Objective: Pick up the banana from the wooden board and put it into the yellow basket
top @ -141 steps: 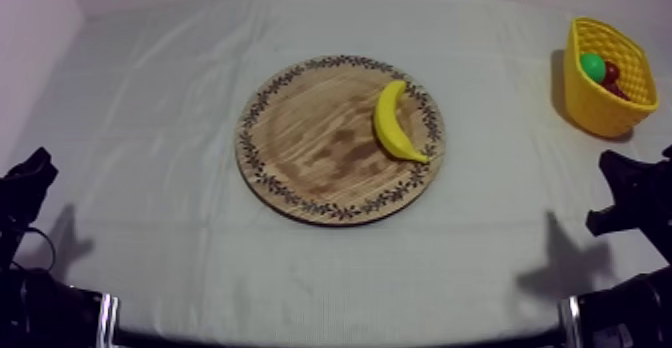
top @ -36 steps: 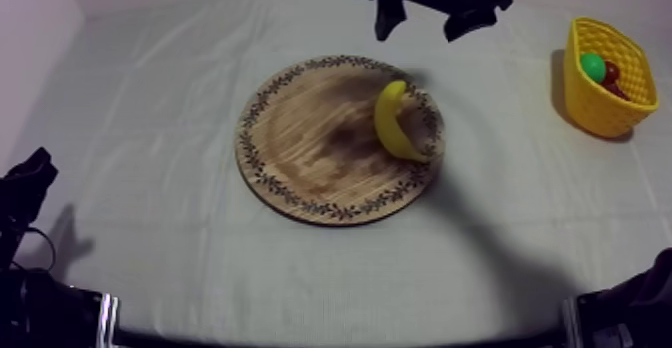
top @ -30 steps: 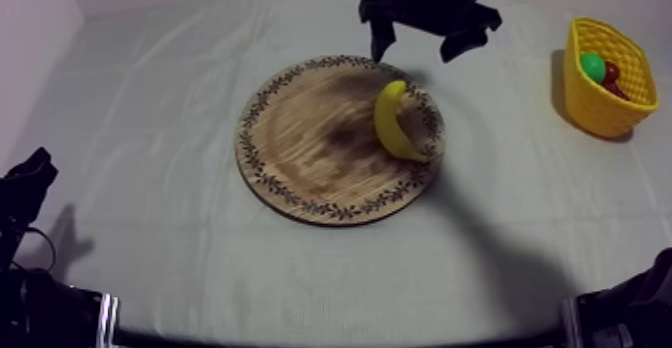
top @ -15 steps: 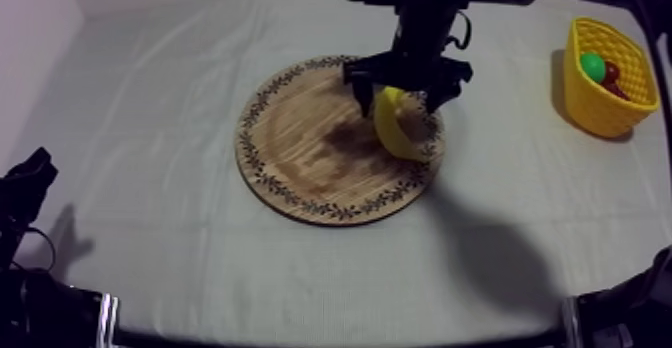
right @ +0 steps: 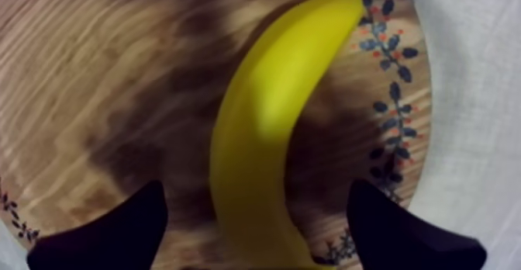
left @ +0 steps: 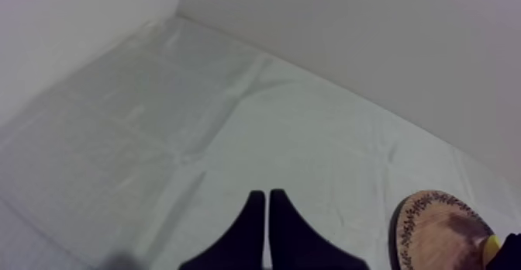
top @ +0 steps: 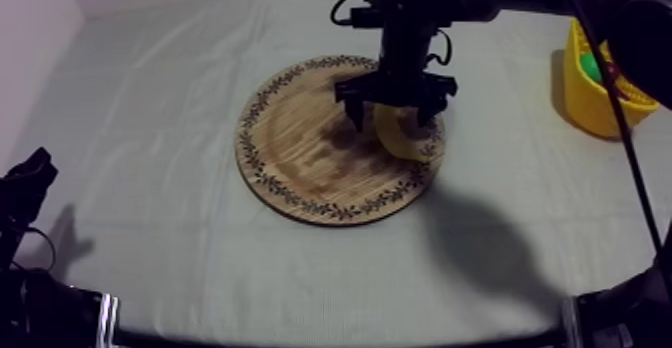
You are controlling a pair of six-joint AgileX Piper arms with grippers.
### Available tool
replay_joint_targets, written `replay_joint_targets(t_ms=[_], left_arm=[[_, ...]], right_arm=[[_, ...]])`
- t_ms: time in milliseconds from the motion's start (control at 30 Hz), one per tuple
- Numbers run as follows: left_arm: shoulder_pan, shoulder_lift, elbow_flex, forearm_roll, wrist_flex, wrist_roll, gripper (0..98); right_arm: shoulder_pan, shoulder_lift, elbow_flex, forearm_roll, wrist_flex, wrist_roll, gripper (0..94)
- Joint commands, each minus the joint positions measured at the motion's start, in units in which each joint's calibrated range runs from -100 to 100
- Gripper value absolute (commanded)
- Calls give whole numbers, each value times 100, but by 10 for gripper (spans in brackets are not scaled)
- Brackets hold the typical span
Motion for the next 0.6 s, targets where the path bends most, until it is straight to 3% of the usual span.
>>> replay_joint_targets(t_ms=[0, 300, 567], left_arm=[[-1, 4, 0, -2, 0, 1, 1], [-1, 4, 0, -2, 0, 1, 1], [-1, 4, 0, -2, 0, 1, 1]], right_arm=[[10, 65, -45, 7, 43, 0, 622], [-20, 147, -134, 44, 114, 111, 293], [-14, 65, -81, 54, 325, 212, 158]])
